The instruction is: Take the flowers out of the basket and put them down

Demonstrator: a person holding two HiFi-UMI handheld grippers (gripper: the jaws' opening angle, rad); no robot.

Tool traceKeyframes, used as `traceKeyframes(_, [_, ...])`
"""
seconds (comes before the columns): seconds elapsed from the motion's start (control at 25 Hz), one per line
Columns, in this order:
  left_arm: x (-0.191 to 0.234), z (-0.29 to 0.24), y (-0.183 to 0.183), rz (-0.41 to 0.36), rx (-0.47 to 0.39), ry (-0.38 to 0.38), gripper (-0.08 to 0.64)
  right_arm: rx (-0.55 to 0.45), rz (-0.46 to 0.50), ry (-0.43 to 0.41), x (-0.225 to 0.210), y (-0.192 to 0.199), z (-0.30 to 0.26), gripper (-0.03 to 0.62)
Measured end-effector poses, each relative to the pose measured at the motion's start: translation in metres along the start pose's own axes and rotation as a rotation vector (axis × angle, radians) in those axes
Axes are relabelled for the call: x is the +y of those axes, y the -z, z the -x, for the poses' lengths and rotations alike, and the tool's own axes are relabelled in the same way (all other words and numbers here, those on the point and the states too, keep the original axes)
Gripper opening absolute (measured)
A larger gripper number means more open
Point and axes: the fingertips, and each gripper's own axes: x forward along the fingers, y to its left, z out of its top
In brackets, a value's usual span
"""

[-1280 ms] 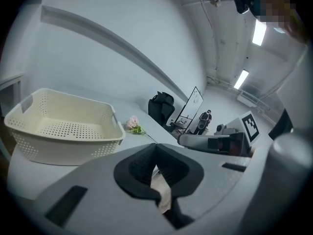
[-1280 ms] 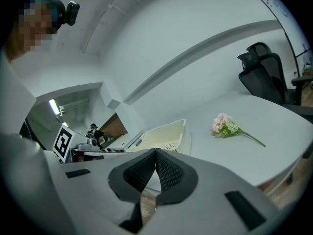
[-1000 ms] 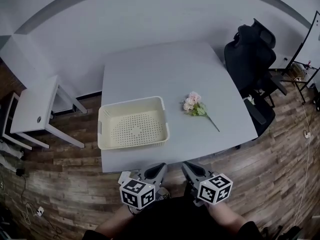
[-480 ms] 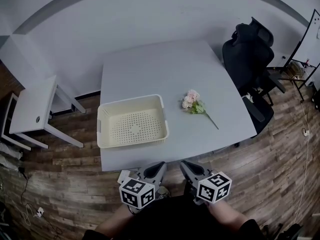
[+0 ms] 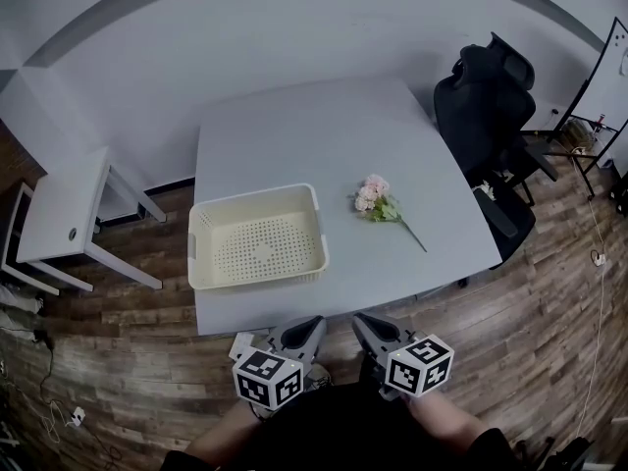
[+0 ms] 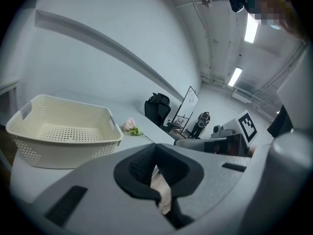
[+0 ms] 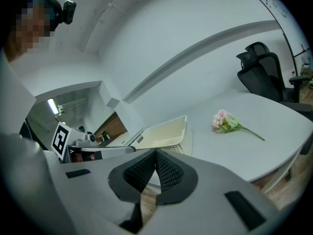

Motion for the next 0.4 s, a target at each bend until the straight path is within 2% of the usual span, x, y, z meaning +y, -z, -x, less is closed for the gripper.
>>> traceKeyframes(0.4, [-0.0024, -0.0007, 0.0043, -0.003, 0.003, -0.003, 0.006, 0.001, -0.002, 0.002, -0.002, 0.0041, 0.002, 0.023])
